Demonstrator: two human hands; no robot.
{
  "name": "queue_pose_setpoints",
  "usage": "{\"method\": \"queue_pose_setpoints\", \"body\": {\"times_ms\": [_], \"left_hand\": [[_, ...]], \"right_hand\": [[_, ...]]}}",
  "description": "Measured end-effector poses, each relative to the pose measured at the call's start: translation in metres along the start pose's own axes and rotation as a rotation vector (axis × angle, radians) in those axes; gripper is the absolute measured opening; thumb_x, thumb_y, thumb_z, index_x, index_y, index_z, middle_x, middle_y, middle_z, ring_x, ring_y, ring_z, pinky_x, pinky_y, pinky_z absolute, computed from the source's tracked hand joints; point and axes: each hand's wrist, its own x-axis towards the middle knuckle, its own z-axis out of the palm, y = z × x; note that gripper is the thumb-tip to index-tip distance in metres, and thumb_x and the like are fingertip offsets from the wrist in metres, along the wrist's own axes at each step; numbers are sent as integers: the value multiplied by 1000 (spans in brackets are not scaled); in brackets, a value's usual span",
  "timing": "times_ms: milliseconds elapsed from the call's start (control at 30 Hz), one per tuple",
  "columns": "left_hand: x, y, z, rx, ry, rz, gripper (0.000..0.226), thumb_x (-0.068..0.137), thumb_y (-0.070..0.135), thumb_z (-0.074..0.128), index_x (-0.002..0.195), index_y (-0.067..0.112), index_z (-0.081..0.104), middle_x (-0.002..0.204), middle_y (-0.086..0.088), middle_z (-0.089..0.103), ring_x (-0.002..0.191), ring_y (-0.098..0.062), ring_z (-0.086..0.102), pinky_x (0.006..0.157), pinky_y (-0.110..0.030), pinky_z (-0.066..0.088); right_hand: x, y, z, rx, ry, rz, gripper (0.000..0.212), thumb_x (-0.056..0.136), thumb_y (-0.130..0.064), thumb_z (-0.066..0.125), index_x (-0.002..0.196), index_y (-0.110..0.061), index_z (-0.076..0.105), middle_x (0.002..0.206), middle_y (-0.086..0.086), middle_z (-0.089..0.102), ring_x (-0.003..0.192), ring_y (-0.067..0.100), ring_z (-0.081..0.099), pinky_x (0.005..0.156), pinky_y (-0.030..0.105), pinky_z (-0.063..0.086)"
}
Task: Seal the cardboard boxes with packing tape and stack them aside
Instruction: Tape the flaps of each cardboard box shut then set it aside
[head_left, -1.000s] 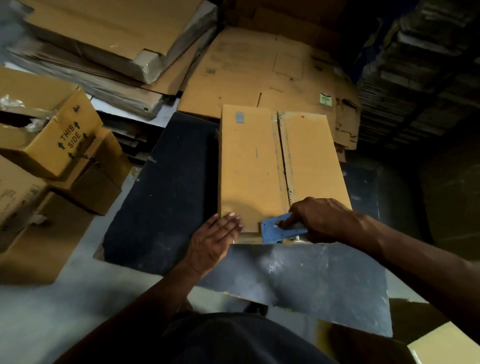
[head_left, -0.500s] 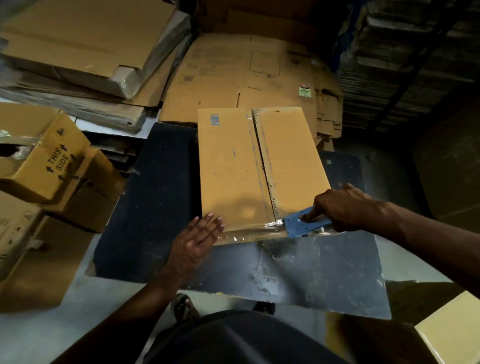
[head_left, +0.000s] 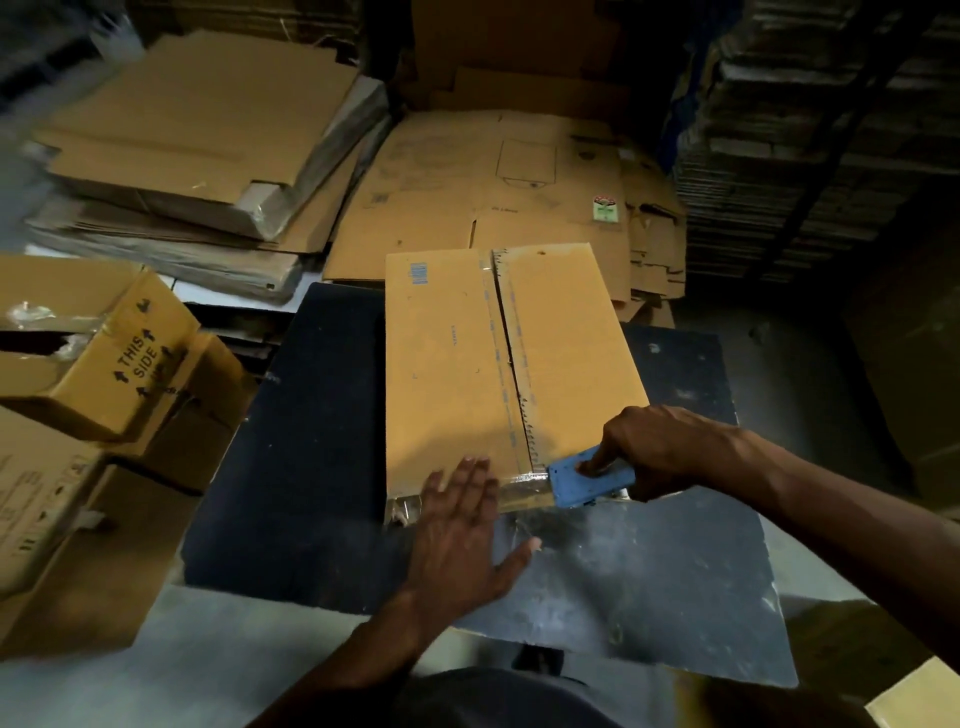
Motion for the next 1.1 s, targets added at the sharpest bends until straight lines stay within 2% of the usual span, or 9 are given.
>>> {"method": "queue_pose_setpoints", "body": {"times_ms": [67,167,300,367,467,567,700,967,1100], "left_hand": [[14,30,5,10,-72,-24,98,96,82,24,153,6,47,163,-17,37,153,-32,33,123,-58,20],[25,44,17,-18,-63,-51,100,95,83,26,158,6,37,165,-17,32,154,-30,31,123,-50,10],[23,38,24,8,-75,-30,99,94,84,18,165,17,1,171,-5,-10,159,-19,-10,126,-40,-15],[23,38,26,25,-40,-26,98,95,83,21,165,16,11,171,-6,0,160,-20,-1,127,-40,-10],[23,38,31,32,-17,-30,94,96,79,33,161,12,32,168,-10,27,157,-22,21,126,-42,6],[23,38,30,41,-10,-45,93,95,77,39,160,11,31,167,-10,28,155,-21,25,124,-42,12],[21,40,28,5,40,-35,91,91,71,52,157,9,42,164,-9,37,153,-22,34,124,-42,19],[19,36,36,7,129,17,88,93,67,54,157,9,41,166,-8,33,154,-21,31,124,-45,24],[20,38,36,16,143,29,89,96,70,43,156,5,41,164,-11,36,153,-26,34,124,-47,25]], "right_hand": [[2,3,2,4,-12,-19,65,87,-33,71,145,-52,50,126,-7,65,108,19,62,79,33,52],[3,6,-1,10,-27,-42,66,85,-31,72,145,-49,53,128,-5,65,110,22,63,77,30,46],[7,5,-6,70,-43,-36,66,82,-27,77,143,-41,58,132,-3,62,110,20,60,83,32,48],[7,5,-6,79,-50,-28,66,81,-25,77,142,-40,58,131,-2,61,103,18,57,80,33,47],[-2,13,-11,56,-43,-45,65,85,-24,74,145,-41,56,132,-1,61,110,21,58,76,31,42],[-13,26,-12,35,-16,-45,66,86,-26,74,146,-44,53,134,-3,59,112,20,58,78,33,46],[-35,53,1,16,-35,3,70,85,-26,76,146,-49,50,132,-6,59,110,18,59,92,40,55],[-64,106,36,89,-45,54,65,93,-25,73,147,-49,47,135,-6,55,104,10,55,95,29,50],[-51,110,55,109,4,47,60,94,-33,73,146,-49,49,138,-6,55,115,15,56,99,31,49]]}}
